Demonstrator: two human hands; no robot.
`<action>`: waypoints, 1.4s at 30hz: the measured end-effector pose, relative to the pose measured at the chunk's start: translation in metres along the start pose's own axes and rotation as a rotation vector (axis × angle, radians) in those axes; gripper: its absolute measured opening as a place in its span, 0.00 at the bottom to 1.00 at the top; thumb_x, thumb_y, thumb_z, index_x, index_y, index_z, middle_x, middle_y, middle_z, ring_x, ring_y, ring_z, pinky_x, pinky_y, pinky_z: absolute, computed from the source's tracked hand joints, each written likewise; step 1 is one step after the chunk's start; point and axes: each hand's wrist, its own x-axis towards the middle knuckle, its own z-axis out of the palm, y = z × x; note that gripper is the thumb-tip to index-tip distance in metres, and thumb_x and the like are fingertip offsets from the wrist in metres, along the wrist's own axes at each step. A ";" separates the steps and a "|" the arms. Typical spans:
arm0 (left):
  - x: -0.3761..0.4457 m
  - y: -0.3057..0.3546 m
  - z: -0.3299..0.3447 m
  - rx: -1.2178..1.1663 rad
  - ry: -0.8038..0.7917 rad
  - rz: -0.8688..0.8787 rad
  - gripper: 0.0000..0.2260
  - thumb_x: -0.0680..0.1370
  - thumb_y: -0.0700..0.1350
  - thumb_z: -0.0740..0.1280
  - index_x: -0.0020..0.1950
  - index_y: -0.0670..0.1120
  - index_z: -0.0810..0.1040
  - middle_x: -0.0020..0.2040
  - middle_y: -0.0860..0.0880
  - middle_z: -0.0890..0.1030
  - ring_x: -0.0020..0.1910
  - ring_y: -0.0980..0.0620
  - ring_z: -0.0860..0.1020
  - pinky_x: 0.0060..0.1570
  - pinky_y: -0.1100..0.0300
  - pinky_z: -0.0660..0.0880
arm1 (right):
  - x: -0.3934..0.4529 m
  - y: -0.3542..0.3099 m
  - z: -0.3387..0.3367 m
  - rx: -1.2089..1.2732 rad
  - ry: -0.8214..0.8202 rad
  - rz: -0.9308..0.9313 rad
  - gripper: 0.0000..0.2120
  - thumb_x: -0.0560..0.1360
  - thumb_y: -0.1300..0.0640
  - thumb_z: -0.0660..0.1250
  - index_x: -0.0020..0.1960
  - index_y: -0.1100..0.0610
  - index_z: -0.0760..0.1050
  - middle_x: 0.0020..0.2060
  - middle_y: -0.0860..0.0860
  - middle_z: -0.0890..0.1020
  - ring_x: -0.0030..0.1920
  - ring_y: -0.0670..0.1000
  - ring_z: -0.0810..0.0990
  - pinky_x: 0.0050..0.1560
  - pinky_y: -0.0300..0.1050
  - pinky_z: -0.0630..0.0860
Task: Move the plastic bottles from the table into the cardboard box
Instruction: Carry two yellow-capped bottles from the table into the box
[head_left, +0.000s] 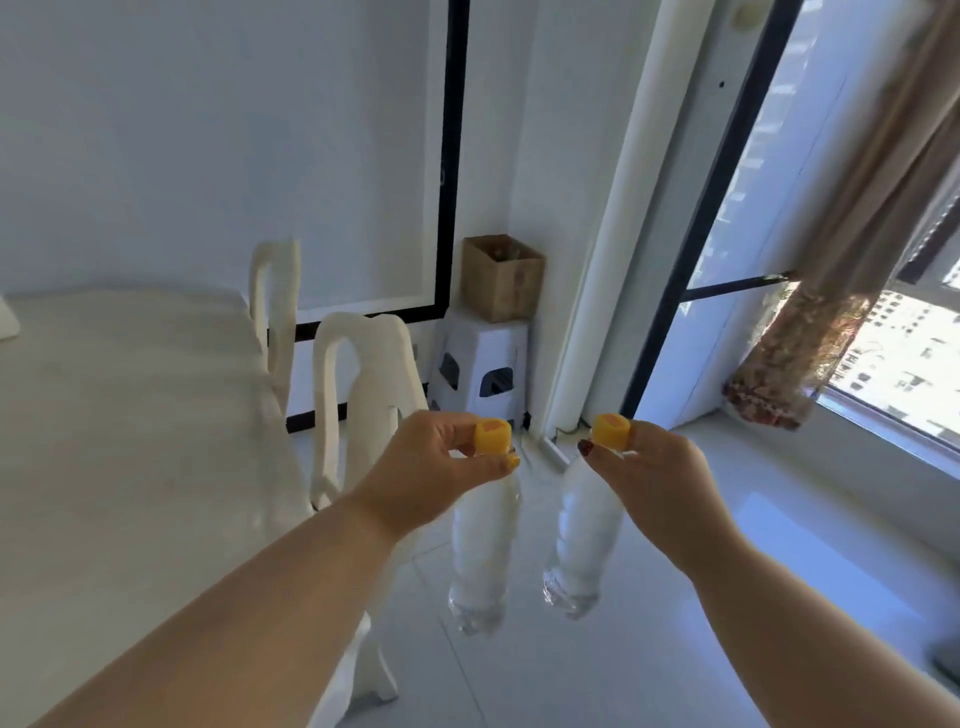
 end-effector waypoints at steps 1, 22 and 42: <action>0.015 0.003 0.013 -0.010 -0.004 -0.008 0.06 0.71 0.47 0.78 0.47 0.48 0.87 0.46 0.53 0.88 0.51 0.53 0.84 0.60 0.56 0.77 | 0.013 0.007 -0.011 -0.002 0.020 0.017 0.07 0.71 0.48 0.73 0.40 0.51 0.80 0.28 0.42 0.78 0.29 0.45 0.71 0.36 0.42 0.68; 0.431 -0.070 0.068 -0.011 -0.065 -0.048 0.09 0.71 0.45 0.78 0.50 0.47 0.86 0.48 0.53 0.88 0.49 0.60 0.83 0.49 0.71 0.73 | 0.401 0.098 -0.034 -0.040 0.129 0.038 0.08 0.72 0.45 0.72 0.36 0.44 0.77 0.24 0.36 0.75 0.29 0.38 0.72 0.34 0.37 0.65; 0.852 -0.182 0.012 0.047 0.193 -0.053 0.05 0.72 0.48 0.77 0.47 0.51 0.87 0.44 0.52 0.88 0.47 0.54 0.85 0.51 0.59 0.79 | 0.881 0.124 0.071 -0.038 -0.049 -0.057 0.09 0.70 0.42 0.71 0.34 0.42 0.75 0.23 0.36 0.74 0.24 0.38 0.72 0.29 0.39 0.65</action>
